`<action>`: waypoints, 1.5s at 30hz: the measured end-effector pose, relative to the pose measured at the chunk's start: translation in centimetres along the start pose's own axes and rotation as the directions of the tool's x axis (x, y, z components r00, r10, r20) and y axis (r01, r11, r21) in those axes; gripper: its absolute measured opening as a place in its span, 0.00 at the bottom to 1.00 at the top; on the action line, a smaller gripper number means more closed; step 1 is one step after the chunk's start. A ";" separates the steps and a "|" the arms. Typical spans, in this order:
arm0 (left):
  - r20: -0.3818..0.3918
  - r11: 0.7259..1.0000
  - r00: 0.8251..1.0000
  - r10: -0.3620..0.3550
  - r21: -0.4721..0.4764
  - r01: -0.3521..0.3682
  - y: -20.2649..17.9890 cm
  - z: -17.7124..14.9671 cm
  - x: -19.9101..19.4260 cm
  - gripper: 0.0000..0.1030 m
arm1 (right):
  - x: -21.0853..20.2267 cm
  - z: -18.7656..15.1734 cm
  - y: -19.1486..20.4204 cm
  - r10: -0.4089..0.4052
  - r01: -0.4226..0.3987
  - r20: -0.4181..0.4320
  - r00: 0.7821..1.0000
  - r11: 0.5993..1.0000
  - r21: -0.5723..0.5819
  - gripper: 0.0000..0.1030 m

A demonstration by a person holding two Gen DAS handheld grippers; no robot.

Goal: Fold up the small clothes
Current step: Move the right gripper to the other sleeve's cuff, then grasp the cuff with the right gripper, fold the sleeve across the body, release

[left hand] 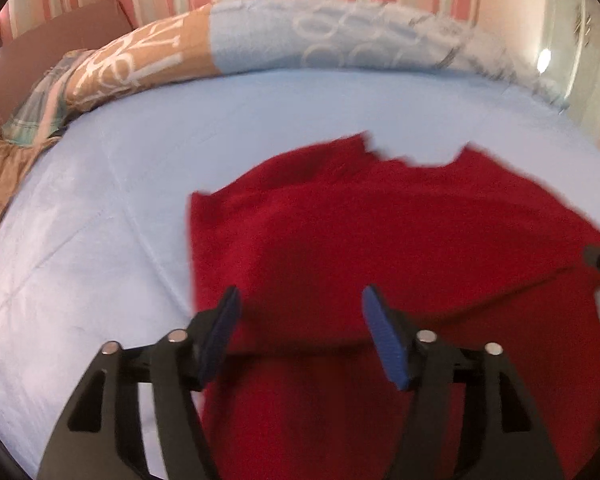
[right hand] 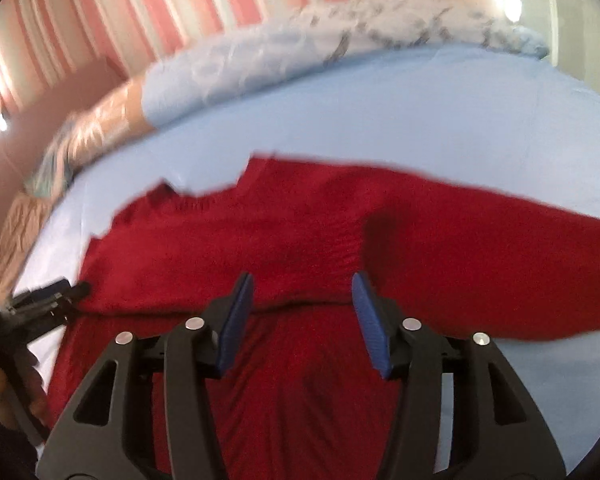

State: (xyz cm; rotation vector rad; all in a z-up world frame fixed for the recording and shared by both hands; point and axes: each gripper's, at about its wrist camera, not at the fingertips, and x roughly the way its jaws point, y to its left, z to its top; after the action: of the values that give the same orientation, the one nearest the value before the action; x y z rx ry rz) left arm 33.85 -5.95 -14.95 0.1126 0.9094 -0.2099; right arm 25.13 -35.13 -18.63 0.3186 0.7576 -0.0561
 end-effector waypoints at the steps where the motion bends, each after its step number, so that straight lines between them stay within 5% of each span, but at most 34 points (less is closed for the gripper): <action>1: 0.016 1.000 0.999 -0.029 -0.004 0.029 -1.3 0.1 -0.6 0.67 | -1.3 0.0 -0.7 -0.008 0.008 0.023 1.000 1.000 0.009 0.55; 6: 0.034 0.994 0.994 -0.102 0.048 0.100 -7.9 1.0 -0.2 0.67 | -6.4 -1.2 -7.4 -0.128 0.122 0.054 0.990 0.988 0.095 0.58; 13: 0.062 0.978 0.986 -0.153 0.154 0.142 -16.5 1.8 -0.3 0.67 | -10.6 -3.4 -21.6 -0.325 0.296 0.019 0.946 0.885 0.359 0.58; 20: 0.071 0.969 0.987 -0.144 0.210 0.127 -20.1 2.0 -0.3 0.68 | -11.6 -5.3 -29.8 -0.335 0.248 0.057 0.940 0.792 0.558 0.58; 26: 0.071 0.966 0.992 -0.107 0.244 0.087 -21.1 1.7 -0.2 0.68 | -11.5 -6.2 -31.4 -0.323 0.179 0.103 0.941 0.731 0.659 0.57; 30: 0.069 0.965 0.994 -0.086 0.254 0.066 -20.9 1.4 -0.4 0.69 | -10.8 -5.4 -31.6 -0.313 0.164 0.109 0.943 0.727 0.666 0.56; 31: 0.069 0.965 0.994 -0.083 0.253 0.063 -20.7 1.4 -0.5 0.69 | -10.6 -5.2 -31.7 -0.311 0.167 0.104 0.945 0.728 0.666 0.53; 33: 0.068 0.968 0.995 -0.077 0.244 0.059 -20.1 1.2 -0.8 0.69 | -10.1 -5.1 -31.8 -0.328 0.205 0.068 0.942 0.725 0.657 0.17; 35: 0.069 0.970 0.995 -0.073 0.238 0.054 -19.3 1.0 -1.0 0.70 | -10.1 -5.6 -32.0 -0.314 0.196 0.060 0.948 0.721 0.665 0.11; 40: 0.062 0.977 0.996 -0.058 0.209 0.044 -17.1 0.8 -0.9 0.71 | -10.4 -4.9 -30.5 -0.364 0.252 0.060 0.930 0.746 0.617 0.09; 45: 0.058 0.984 0.996 -0.071 0.167 0.060 -15.1 1.2 -0.6 0.71 | -11.8 -3.2 -25.7 -0.379 0.268 0.129 0.916 0.819 0.508 0.09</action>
State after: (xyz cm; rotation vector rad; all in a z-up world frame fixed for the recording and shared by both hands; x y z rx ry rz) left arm 30.93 -20.79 -13.85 0.2287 0.8315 -0.3488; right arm 10.18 -59.35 -19.52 0.6446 0.5550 -0.6097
